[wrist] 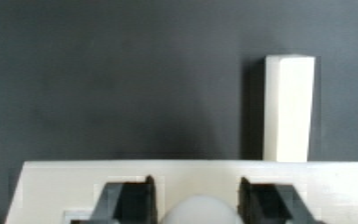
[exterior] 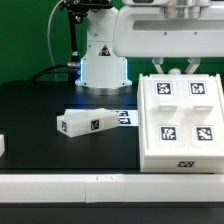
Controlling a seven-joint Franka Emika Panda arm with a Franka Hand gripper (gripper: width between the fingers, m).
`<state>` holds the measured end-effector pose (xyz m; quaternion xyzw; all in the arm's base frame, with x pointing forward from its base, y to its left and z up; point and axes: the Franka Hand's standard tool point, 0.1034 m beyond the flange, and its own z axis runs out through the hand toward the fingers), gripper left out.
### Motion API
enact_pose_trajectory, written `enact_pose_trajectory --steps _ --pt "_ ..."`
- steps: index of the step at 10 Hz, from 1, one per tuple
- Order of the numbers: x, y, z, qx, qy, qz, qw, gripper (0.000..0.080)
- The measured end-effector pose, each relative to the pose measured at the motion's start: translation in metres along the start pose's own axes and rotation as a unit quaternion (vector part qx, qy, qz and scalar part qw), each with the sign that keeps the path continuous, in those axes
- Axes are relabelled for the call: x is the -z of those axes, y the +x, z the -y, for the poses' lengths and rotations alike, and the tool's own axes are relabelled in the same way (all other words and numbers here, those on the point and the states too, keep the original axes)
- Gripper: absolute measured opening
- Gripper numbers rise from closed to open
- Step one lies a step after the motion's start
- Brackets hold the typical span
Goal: Assemble cabinet
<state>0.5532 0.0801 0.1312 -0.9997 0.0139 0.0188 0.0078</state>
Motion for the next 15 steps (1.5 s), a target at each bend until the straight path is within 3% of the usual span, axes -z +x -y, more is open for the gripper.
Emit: enact_pose_trajectory --steps 4,6,7,9,12,13,15 --pt "-0.006 -0.005 0.000 -0.006 -0.002 0.005 1.000 0.0216" --pt "0.007 -0.016 -0.003 -0.005 -0.001 0.051 0.999 0.0216" --pt "0.014 -0.015 -0.005 -0.008 -0.001 0.071 0.997 0.0216" --pt "0.010 0.000 -0.004 -0.012 -0.009 0.081 0.997 0.0216" --pt "0.009 0.003 -0.006 -0.015 -0.012 0.098 0.995 0.0216" --pt "0.009 0.014 -0.012 -0.020 -0.016 0.112 0.993 0.0216" --pt "0.007 0.014 -0.014 -0.021 -0.018 0.139 0.990 0.0216"
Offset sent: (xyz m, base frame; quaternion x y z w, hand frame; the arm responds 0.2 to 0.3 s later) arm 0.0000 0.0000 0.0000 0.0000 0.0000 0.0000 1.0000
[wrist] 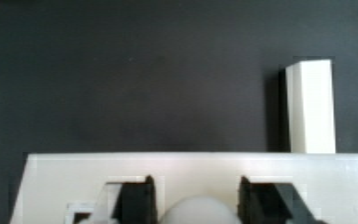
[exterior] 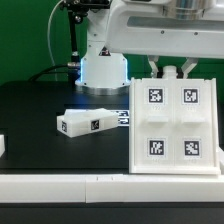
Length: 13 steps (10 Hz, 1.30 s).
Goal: Assemble cabinet
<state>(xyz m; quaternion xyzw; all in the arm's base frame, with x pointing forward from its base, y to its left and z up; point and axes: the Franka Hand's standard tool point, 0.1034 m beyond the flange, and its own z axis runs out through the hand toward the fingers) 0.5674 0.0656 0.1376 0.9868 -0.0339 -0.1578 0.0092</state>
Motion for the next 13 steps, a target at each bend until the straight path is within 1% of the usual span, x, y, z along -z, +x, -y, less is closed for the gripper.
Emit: enact_pose_trajectory --steps 3,4,5,6,7,8,9,11,13 --pt "-0.001 0.001 0.006 0.017 -0.001 -0.005 1.000 0.0216" --pt "-0.008 -0.007 0.010 -0.004 0.003 -0.026 1.000 0.0216" --pt "-0.019 -0.021 0.008 -0.008 0.006 -0.033 0.999 0.0216" --pt "-0.020 -0.034 0.011 -0.016 0.008 -0.024 1.000 0.0216" --pt "-0.015 -0.039 0.014 -0.012 0.010 -0.017 1.000 0.0216" --pt "-0.013 -0.038 0.013 -0.009 0.010 -0.016 1.000 0.0216" --pt "-0.010 -0.033 0.012 -0.010 0.010 -0.019 1.000 0.0216" --pt "-0.004 -0.022 0.015 -0.001 0.008 -0.028 1.000 0.0216" --pt "-0.006 -0.005 0.010 0.014 0.005 -0.033 0.999 0.0216"
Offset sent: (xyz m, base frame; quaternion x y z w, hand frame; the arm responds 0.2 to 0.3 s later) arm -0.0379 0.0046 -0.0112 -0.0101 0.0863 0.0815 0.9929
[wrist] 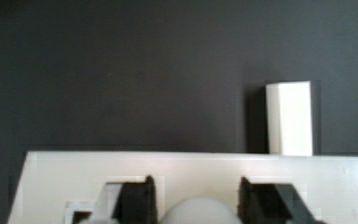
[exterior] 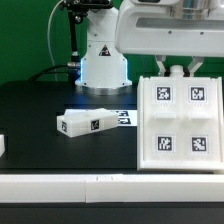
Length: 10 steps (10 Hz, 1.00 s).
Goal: Assemble cabinet
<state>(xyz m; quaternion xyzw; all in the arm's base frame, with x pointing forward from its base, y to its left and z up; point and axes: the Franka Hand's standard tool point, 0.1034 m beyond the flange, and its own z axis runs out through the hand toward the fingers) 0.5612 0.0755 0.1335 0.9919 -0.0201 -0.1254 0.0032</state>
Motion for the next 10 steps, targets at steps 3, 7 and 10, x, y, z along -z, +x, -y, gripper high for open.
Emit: enact_pose_trajectory --steps 3,7,10 --pt "-0.002 0.001 -0.004 0.002 0.000 0.001 1.000 0.0216" --pt "0.010 -0.010 0.000 0.006 -0.001 0.039 0.999 0.0216" --pt "0.009 -0.011 -0.001 0.011 -0.010 0.051 0.999 0.0216"
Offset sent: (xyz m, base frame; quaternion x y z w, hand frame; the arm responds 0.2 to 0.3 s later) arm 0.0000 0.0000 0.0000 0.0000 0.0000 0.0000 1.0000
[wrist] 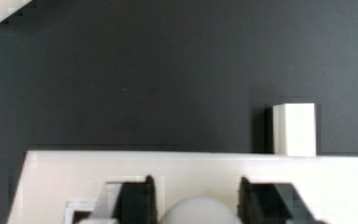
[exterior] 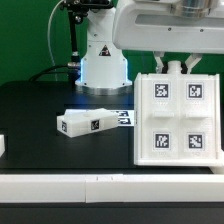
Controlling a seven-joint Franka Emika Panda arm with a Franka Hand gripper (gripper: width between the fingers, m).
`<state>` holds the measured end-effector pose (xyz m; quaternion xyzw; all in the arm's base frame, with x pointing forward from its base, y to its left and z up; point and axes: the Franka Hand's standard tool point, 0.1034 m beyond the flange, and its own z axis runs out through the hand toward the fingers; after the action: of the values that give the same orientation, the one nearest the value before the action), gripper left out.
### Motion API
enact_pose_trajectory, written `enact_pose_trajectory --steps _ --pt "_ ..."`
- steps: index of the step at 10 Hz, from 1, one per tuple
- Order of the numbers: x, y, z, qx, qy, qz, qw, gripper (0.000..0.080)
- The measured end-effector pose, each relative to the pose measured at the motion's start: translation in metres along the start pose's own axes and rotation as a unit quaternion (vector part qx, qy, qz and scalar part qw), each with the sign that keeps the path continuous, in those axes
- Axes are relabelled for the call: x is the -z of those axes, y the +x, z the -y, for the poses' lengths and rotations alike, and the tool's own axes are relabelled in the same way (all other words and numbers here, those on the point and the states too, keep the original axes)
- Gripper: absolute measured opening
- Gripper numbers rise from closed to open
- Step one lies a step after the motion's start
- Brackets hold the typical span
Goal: Assemble cabinet
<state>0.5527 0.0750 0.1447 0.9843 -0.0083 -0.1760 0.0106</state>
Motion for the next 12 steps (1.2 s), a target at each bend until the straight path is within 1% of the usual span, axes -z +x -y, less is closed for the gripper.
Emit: enact_pose_trajectory --steps 1,2,3,4,5,6,9,10,11,12 --pt "-0.001 0.000 0.000 0.000 0.000 0.001 1.000 0.0216" --pt "0.000 -0.004 -0.001 -0.004 -0.001 0.021 1.000 0.0216" --pt "0.009 0.000 -0.004 -0.008 -0.004 0.054 0.999 0.0216" --pt "0.017 0.015 -0.009 -0.013 -0.008 0.065 0.998 0.0216" --pt "0.022 0.027 -0.015 -0.019 -0.012 0.075 0.997 0.0216" --pt "0.026 0.033 -0.015 -0.019 -0.015 0.077 0.997 0.0216" --pt "0.025 0.033 -0.015 -0.020 -0.015 0.076 0.997 0.0216" --pt "0.027 0.031 -0.006 -0.028 -0.016 0.076 0.997 0.0216" --pt "0.031 0.029 -0.002 -0.025 -0.015 0.074 0.997 0.0216" --pt "0.035 0.025 -0.003 -0.025 -0.011 0.071 0.997 0.0216"
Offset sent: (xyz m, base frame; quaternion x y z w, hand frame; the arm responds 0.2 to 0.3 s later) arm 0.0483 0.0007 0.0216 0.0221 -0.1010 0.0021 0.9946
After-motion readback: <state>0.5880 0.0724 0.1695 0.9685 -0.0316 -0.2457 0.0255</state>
